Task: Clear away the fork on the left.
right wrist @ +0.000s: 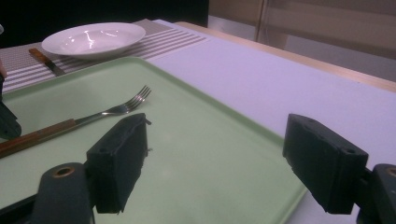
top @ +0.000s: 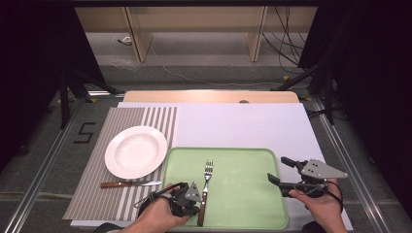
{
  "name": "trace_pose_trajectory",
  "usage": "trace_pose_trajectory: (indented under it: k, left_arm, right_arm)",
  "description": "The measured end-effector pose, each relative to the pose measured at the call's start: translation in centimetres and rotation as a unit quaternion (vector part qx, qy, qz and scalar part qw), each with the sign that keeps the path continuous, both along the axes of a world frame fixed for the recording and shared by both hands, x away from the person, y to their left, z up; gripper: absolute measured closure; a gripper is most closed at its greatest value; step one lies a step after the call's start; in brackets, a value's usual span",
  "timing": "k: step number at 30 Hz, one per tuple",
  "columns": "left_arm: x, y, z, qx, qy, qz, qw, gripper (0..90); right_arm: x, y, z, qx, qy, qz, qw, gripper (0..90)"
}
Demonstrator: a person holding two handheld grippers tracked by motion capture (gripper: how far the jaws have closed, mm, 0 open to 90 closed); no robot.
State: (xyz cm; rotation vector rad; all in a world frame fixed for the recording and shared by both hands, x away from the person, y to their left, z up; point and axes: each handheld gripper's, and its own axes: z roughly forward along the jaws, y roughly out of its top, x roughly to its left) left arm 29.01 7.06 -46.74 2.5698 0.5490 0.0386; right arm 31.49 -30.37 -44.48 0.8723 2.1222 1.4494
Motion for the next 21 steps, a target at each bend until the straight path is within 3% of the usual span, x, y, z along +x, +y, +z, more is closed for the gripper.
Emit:
trace_pose_trajectory:
  k: [8, 15, 17, 19, 21]
  left_arm:
    - [0.1, -1.0, 0.0, -0.004, -0.006, -0.010, 0.9999, 89.5]
    - [0.4, 0.3, 0.1, -0.007, -0.016, 0.012, 0.9998, 87.4]
    - [0.6, 1.0, 0.3, -0.019, -0.026, 0.021, 0.9993, 84.8]
    - [1.0, 1.9, 0.7, -0.044, -0.051, 0.032, 0.9972, 81.1]
    - [1.5, 3.2, 1.0, -0.074, -0.087, 0.039, 0.9926, 74.1]
  right_arm:
    - [0.0, -0.1, 0.0, -0.001, -0.001, 0.000, 1.0000, 23.1]
    - [-0.1, -0.1, 0.1, 0.000, -0.001, 0.000, 1.0000, 23.1]
    - [-0.1, -0.1, 0.1, 0.001, -0.002, 0.000, 1.0000, 23.1]
    - [-0.1, -0.1, 0.1, 0.001, -0.002, 0.000, 1.0000, 23.0]
    - [-0.1, -0.1, 0.1, 0.002, -0.002, 0.000, 1.0000, 23.0]
